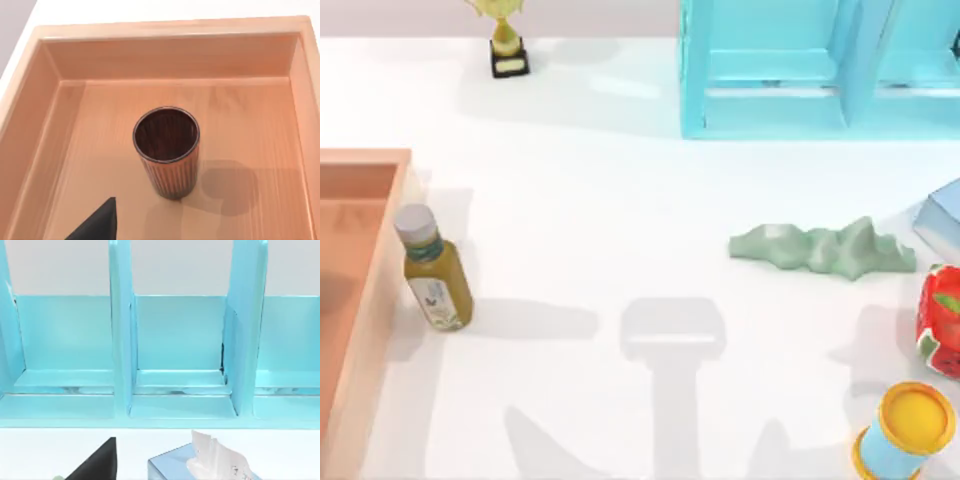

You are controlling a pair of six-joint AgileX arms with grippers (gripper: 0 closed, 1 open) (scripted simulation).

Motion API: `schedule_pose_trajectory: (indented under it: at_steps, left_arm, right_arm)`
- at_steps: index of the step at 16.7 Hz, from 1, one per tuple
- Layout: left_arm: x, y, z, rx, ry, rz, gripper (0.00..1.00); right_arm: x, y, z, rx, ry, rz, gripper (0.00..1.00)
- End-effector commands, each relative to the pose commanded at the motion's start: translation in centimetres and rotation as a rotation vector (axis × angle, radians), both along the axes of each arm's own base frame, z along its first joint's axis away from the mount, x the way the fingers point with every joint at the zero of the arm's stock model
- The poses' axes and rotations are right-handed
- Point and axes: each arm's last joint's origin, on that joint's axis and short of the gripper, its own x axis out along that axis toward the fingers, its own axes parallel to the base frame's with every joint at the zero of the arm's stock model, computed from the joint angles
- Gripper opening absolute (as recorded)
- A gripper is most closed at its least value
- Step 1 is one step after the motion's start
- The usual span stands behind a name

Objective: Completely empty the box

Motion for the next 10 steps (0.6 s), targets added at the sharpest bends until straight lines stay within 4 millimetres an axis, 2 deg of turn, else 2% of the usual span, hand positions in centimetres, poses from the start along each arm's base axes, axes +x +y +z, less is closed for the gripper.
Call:
schedule_pose_trajectory:
  at_steps: [5, 10]
  left_arm:
    - [5.3, 2.7, 2.9, -0.004, 0.445, 0.02, 1.0]
    - [10.8, 6.1, 2.3, -0.074, 0.836, 0.0, 1.0]
  right_arm:
    - [0.0, 0.0, 0.0, 0.0, 0.0, 0.0, 1.0]
    - [0.0, 0.0, 0.0, 0.0, 0.0, 0.0, 1.0]
